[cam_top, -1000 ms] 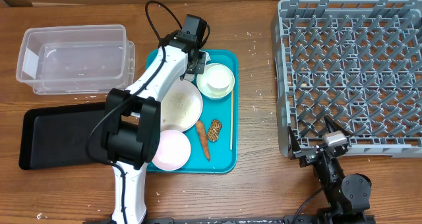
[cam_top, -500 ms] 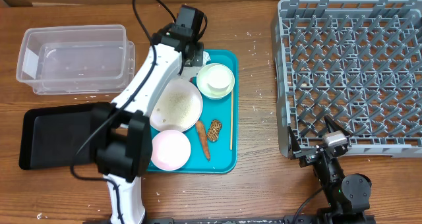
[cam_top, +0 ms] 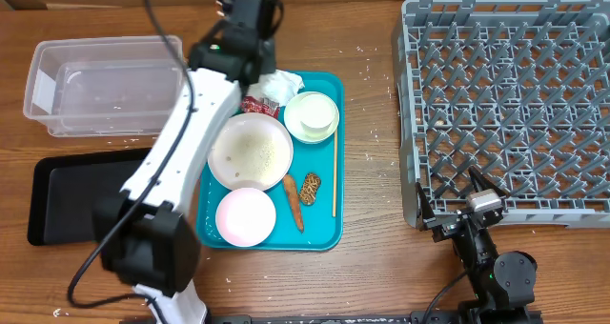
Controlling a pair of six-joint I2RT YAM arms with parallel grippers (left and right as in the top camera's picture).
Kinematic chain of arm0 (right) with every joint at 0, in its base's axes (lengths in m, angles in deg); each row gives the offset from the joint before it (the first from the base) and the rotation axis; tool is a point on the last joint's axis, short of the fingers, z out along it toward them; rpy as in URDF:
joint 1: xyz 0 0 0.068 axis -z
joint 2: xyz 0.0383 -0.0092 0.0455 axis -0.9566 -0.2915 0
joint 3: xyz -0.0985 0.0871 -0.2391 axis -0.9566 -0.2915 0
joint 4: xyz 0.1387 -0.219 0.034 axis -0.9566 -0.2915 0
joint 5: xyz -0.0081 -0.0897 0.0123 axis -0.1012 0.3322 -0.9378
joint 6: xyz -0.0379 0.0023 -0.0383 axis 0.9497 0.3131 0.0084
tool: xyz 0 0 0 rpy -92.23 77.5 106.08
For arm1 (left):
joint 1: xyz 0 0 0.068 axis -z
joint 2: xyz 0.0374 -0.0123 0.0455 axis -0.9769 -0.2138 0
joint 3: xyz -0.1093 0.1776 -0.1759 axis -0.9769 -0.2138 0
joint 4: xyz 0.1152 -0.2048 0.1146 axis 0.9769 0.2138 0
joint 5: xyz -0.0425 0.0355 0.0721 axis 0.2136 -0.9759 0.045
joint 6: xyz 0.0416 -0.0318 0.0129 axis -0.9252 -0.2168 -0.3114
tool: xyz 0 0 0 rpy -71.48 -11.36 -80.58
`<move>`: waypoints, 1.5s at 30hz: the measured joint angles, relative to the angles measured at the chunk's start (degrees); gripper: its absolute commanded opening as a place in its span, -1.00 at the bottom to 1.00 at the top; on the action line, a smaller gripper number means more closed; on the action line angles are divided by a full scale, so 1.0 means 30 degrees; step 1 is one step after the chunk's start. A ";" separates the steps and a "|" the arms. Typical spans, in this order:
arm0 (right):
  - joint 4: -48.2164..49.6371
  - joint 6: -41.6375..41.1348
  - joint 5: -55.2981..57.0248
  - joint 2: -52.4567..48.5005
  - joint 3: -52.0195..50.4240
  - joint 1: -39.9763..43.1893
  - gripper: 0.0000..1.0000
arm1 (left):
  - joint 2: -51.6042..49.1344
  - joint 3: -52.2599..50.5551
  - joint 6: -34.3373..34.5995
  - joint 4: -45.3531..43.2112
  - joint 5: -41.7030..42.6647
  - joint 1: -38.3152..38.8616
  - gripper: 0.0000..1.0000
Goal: Sort waste into correct bins and load items into the dishwasher
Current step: 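Carry the napkin left and release it into the clear bin, then return the left gripper to the tray and grasp the red wrapper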
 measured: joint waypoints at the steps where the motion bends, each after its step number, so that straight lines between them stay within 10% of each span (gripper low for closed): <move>1: 0.0007 0.0015 0.0000 0.0000 0.0000 0.0000 1.00 | 0.0255 0.0000 0.0022 -0.0197 -0.0255 -0.0321 -0.92; 14: 0.0007 0.0000 0.0000 0.0000 0.0000 0.0000 1.00 | 0.0437 0.0138 0.1231 -0.3577 -0.1632 -0.6827 -0.87; 16: 0.0015 0.0007 0.0000 0.0000 0.0000 0.0000 1.00 | 0.0029 0.0138 0.1413 -0.4080 -0.1647 -0.7453 -0.45; 19: 0.0000 0.0000 -0.0007 0.0000 0.0000 0.0000 1.00 | -0.0554 0.0138 0.1523 -0.4401 -0.1698 -0.7796 0.88; 20: 0.0007 0.0000 0.0000 0.0000 0.0000 0.0000 1.00 | -0.0729 0.0138 0.1472 -0.4379 -0.1690 -0.7803 1.00; 31: 0.0000 0.0007 0.0000 0.0000 0.0000 0.0000 1.00 | -0.1086 0.0138 0.1552 -0.2455 -0.0809 -0.7147 1.00; 45: 0.0007 0.0000 -0.0007 0.0000 0.0000 0.0000 1.00 | -0.2142 0.0240 0.1195 -0.0138 0.8036 -0.2834 1.00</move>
